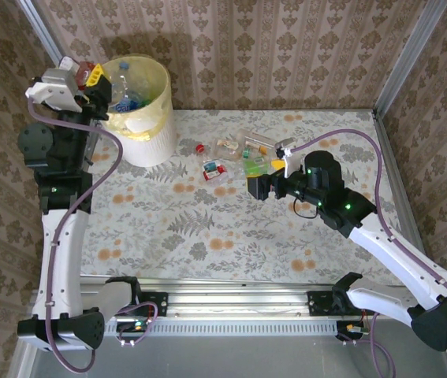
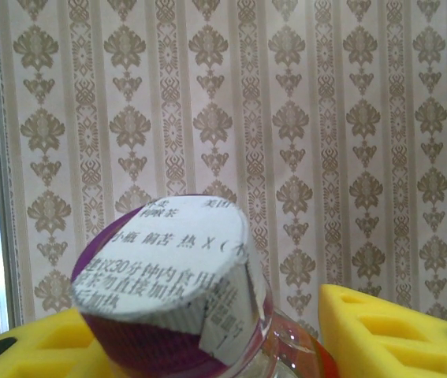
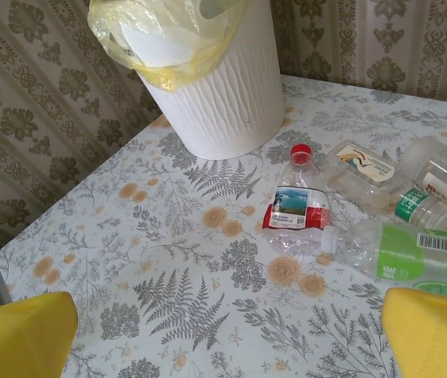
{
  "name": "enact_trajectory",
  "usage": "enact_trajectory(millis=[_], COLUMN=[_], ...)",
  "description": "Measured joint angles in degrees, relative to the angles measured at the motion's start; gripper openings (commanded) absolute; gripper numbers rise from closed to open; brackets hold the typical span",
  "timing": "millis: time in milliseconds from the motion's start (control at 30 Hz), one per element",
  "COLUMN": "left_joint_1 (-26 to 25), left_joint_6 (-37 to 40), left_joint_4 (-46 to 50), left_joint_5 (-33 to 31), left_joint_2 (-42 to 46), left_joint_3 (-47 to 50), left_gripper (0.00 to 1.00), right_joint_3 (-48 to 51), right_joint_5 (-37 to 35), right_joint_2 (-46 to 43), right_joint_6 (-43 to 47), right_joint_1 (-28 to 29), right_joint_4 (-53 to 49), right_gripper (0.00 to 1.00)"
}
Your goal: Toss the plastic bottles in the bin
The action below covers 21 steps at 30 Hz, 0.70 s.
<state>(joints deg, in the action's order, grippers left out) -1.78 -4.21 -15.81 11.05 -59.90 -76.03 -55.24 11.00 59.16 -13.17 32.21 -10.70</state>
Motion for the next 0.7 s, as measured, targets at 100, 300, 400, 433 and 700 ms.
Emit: enact_trajectory(millis=[100, 300, 400, 433, 700], left_joint_1=[0.0, 0.0, 0.0, 0.0, 1.3], left_joint_6=[0.0, 0.0, 0.0, 0.0, 0.0], left_joint_4=[-1.4, -3.2, -3.6, -3.5, 2.0], left_joint_5=[0.0, 0.0, 0.0, 0.0, 0.8], left_joint_2=[-0.4, -2.5, -4.5, -5.5, -22.3], left_joint_3=[0.0, 0.0, -0.3, -0.7, -15.7], left_gripper=[0.1, 0.12, 0.15, 0.16, 0.49], right_joint_3=[0.1, 0.2, 0.3, 0.3, 0.4], right_joint_5=[-0.2, -0.3, -0.3, -0.3, -0.4], right_joint_2=[-0.2, -0.7, -0.7, -0.7, -0.5], right_joint_6=[0.0, 0.2, 0.5, 0.7, 1.0], right_joint_1=[0.0, 0.0, 0.0, 0.0, 0.0], right_joint_4=[-0.2, -0.2, -0.2, -0.2, -0.2], right_gripper=[1.0, 1.0, 1.0, 1.0, 1.0])
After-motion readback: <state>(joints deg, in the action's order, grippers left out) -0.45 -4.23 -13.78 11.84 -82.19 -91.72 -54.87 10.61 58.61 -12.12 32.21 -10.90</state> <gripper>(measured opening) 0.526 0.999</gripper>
